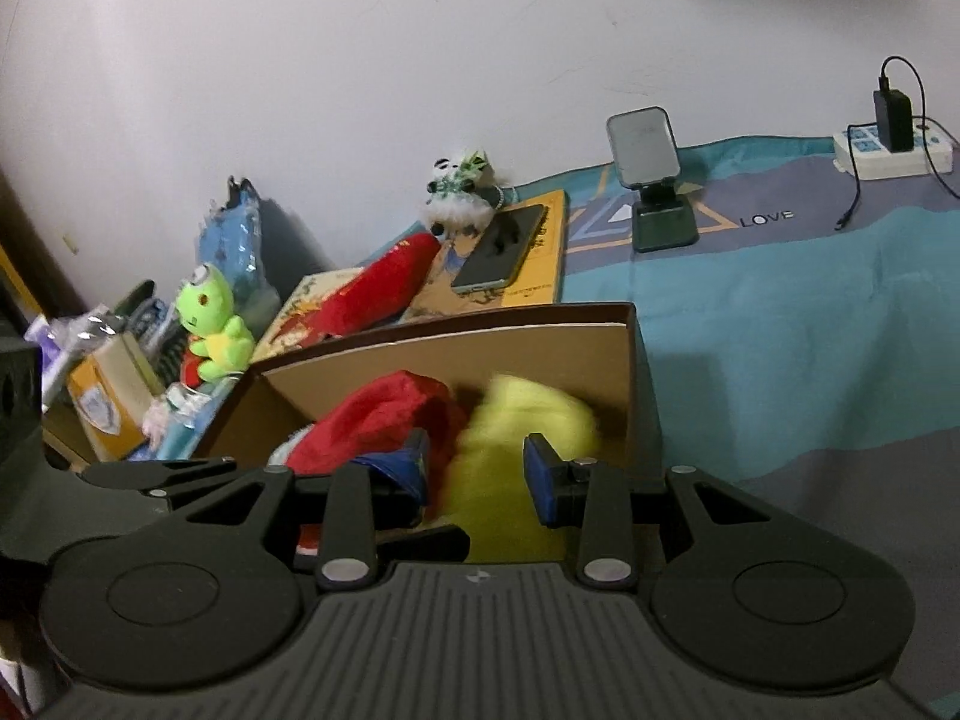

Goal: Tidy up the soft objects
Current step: 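Release the yellow towel in the box and withdraw the right gripper, then move the right gripper to the black cloth on the bedspread and grasp it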

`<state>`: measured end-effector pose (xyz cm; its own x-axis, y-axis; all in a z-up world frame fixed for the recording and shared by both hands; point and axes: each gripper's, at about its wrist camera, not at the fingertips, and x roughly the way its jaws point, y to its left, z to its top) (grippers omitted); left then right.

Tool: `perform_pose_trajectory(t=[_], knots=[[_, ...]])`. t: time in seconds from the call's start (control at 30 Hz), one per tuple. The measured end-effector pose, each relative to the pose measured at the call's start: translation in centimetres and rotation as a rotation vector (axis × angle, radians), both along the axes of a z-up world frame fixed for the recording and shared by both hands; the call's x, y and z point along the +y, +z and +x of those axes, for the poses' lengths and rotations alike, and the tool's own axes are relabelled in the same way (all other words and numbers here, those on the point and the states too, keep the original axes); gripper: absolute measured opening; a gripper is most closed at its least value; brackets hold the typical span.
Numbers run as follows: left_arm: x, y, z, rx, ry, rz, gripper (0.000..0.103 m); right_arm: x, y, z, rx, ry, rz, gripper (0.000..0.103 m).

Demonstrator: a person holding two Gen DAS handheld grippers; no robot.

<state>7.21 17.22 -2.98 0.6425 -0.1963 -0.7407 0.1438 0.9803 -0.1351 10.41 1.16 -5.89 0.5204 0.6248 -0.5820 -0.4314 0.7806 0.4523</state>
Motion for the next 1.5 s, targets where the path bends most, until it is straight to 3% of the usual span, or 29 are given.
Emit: perform_pose_trajectory(t=[0.47, 0.7, 1.13, 1.5], knots=[[-1.9, 2.8, -4.7, -0.040, 0.185, 0.158, 0.069, -1.5, 2.6, -3.8, -0.041, 0.142, 0.075, 0.019], [-3.3, 3.0, -7.5, -0.033, 0.257, 0.188, 0.070, -2.4, 3.0, -5.6, -0.062, 0.200, 0.066, 0.019], [-7.1, 0.0, -10.5, 0.069, 0.308, 0.227, 0.070, -5.5, 1.2, -8.0, -0.020, 0.212, 0.041, 0.020], [-10.2, -3.8, -11.6, 0.191, 0.245, 0.247, 0.070, -8.6, -1.4, -10.1, 0.069, 0.214, -0.007, 0.020]])
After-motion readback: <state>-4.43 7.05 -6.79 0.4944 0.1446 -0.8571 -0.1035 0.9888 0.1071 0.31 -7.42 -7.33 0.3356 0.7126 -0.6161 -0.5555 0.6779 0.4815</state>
